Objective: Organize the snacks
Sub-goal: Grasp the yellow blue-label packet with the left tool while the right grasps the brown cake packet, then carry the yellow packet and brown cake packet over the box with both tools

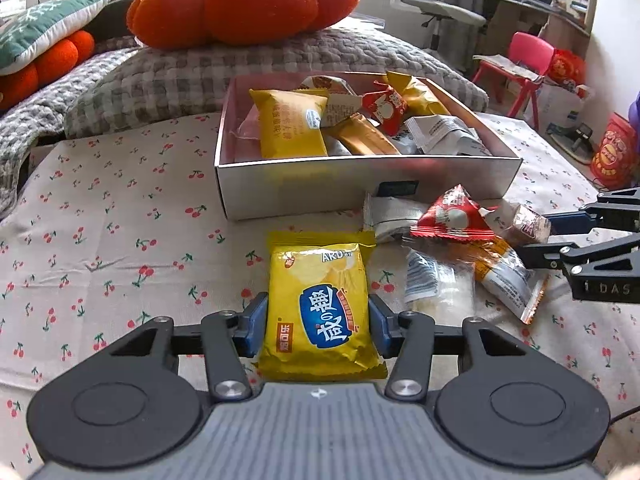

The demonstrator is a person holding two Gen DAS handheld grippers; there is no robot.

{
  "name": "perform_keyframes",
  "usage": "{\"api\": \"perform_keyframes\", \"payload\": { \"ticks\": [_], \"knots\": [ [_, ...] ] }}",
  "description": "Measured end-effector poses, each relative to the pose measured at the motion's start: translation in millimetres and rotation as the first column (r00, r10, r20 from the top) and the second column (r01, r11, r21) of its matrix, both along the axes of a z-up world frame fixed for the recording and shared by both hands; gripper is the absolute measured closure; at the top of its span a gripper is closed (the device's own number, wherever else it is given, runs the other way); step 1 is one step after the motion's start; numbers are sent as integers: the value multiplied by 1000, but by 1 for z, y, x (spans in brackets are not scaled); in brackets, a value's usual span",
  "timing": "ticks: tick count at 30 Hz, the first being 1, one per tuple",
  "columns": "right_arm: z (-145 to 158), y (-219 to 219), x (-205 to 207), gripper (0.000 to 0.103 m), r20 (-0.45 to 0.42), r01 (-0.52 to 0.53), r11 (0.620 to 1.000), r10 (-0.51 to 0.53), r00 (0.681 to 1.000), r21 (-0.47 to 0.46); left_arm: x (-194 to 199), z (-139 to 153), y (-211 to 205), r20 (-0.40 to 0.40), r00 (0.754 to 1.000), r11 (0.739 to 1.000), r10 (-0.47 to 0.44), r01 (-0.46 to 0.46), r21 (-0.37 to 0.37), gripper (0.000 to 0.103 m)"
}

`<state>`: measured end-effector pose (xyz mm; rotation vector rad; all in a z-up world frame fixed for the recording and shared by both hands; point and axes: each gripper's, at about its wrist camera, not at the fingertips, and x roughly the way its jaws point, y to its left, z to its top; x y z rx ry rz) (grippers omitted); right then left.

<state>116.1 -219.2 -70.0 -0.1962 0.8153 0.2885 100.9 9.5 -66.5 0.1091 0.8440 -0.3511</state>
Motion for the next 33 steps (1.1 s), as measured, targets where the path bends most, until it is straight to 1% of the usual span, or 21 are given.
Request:
{"api": "perform_keyframes", "payload": {
  "ticks": [6, 10, 18, 21, 26, 33],
  "knots": [
    [7, -4, -6, 63, -6, 20, 999, -20, 1000, 35, -6, 4, 1, -32, 999, 1000, -19, 18, -23, 56],
    [16, -11, -9, 63, -11, 52, 995, -51, 999, 84, -9, 9, 2, -40, 998, 999, -43, 41, -36, 56],
    [30, -8, -14, 63, -20, 55, 993, -53, 998, 103, -10, 21, 7, -61, 998, 998, -26, 22, -66, 56],
    [36, -7, -15, 63, -20, 54, 992, -52, 998, 112, -10, 30, 7, -53, 998, 997, -32, 28, -78, 56],
    [48, -6, -13, 63, -11, 64, 986, -63, 998, 154, -8, 46, 4, -28, 999, 993, -42, 39, -112, 56],
    [60, -6, -6, 63, -12, 90, 973, -90, 996, 211, 0, 60, 0, -1, 1000, 986, -21, 21, -165, 56]
  ]
}}
